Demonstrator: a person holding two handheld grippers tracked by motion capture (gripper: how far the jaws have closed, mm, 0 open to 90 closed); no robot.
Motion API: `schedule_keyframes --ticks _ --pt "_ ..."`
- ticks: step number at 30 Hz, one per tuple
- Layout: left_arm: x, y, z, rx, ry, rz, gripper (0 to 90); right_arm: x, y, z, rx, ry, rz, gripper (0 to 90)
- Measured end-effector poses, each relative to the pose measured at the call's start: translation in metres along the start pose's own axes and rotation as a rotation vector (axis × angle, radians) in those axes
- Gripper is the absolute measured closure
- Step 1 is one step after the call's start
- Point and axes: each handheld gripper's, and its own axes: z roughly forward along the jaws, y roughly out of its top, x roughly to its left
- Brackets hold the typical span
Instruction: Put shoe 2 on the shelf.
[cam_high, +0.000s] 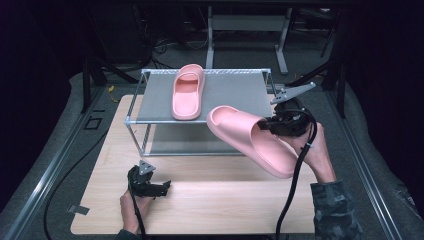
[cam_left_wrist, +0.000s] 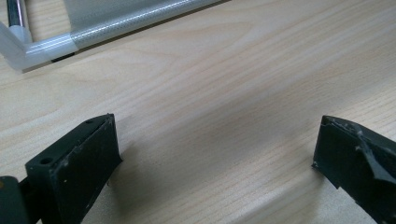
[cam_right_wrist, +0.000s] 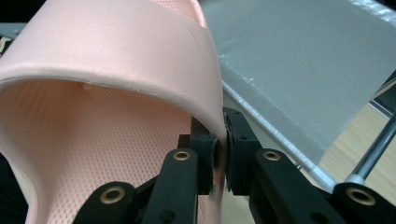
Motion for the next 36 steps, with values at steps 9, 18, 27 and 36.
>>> schedule_keyframes --ticks 9,18,27,36 --pt "0.000 0.000 0.000 0.000 0.000 0.000 0.0 -0.009 0.024 0.006 -0.006 -0.028 0.021 84.0" --pt "0.000 0.000 0.000 0.000 0.000 0.000 0.0 -0.013 0.040 0.021 0.017 -0.063 0.028 84.0" --pt "0.000 0.000 0.000 -0.002 0.001 0.000 0.0 -0.019 0.048 0.033 0.030 -0.101 0.052 84.0" --pt "0.000 0.000 0.000 -0.002 0.001 -0.001 0.0 -0.020 0.056 0.042 0.032 -0.130 0.061 84.0"
